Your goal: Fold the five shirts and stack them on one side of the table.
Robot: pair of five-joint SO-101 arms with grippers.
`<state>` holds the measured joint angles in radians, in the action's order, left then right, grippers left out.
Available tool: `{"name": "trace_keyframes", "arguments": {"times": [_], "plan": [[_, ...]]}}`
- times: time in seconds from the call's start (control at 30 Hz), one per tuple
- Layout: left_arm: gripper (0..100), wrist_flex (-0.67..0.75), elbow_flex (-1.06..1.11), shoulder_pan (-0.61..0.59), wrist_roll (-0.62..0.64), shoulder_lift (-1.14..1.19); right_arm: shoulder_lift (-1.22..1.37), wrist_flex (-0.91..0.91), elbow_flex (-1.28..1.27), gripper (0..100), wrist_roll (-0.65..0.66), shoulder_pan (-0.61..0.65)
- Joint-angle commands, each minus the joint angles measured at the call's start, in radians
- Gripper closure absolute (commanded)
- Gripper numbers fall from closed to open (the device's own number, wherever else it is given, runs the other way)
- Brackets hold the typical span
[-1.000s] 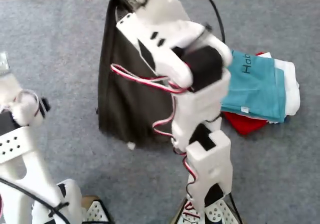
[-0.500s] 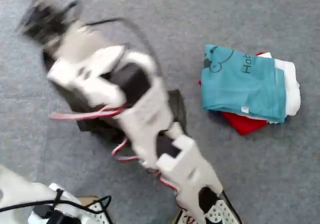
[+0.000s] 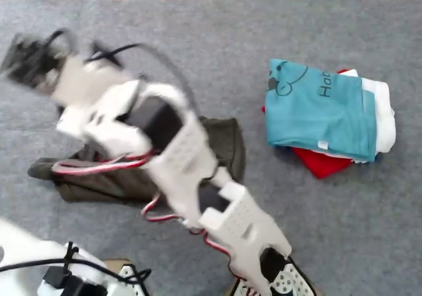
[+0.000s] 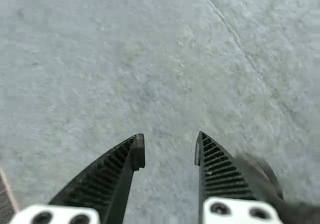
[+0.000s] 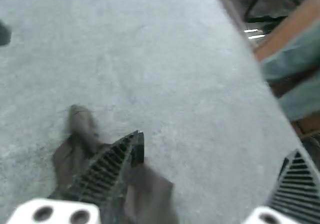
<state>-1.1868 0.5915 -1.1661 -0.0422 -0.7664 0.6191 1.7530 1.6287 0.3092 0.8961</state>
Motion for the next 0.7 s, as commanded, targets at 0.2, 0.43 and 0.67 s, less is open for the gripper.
{"name": "trace_keyframes", "arguments": {"times": [0.2,0.43,0.67], "plan": [[81,0.094,0.197,0.478,0.012,-0.006,-0.039,0.011,-0.208,79.8,0.002,-0.376],[77,0.152,0.150,0.615,0.158,0.226,-0.004,0.009,-0.616,93.9,0.005,-0.476],[77,0.066,-0.002,0.467,0.295,0.611,-0.002,-0.126,-0.990,76.3,0.000,-0.474]]}}
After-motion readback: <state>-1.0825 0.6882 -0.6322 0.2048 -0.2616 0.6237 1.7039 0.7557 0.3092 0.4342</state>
